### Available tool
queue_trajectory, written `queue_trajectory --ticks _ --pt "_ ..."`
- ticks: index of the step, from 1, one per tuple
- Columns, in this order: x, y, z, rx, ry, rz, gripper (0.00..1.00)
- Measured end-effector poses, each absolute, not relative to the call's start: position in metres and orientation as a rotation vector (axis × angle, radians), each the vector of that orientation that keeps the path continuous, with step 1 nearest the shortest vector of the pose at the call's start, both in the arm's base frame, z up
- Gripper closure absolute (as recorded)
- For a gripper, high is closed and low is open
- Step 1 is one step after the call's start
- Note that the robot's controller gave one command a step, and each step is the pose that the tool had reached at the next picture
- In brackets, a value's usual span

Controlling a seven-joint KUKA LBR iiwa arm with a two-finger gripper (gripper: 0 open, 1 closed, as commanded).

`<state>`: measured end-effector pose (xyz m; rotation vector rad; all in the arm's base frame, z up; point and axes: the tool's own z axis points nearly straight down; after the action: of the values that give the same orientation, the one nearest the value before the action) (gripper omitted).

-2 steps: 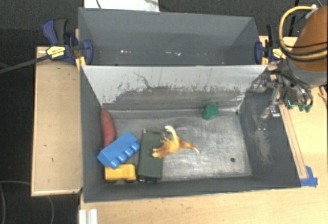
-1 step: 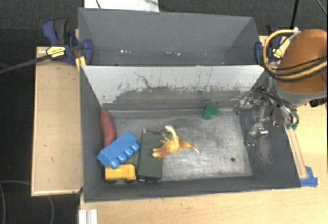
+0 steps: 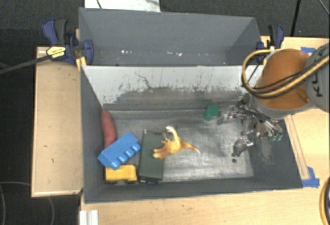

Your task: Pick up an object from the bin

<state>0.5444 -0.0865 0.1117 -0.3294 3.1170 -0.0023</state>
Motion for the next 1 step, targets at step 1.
queue_trajectory --ticks 1 --pt "0.5080 -0.0588 0.0921 -0.346 3.125 0.003 0.00"
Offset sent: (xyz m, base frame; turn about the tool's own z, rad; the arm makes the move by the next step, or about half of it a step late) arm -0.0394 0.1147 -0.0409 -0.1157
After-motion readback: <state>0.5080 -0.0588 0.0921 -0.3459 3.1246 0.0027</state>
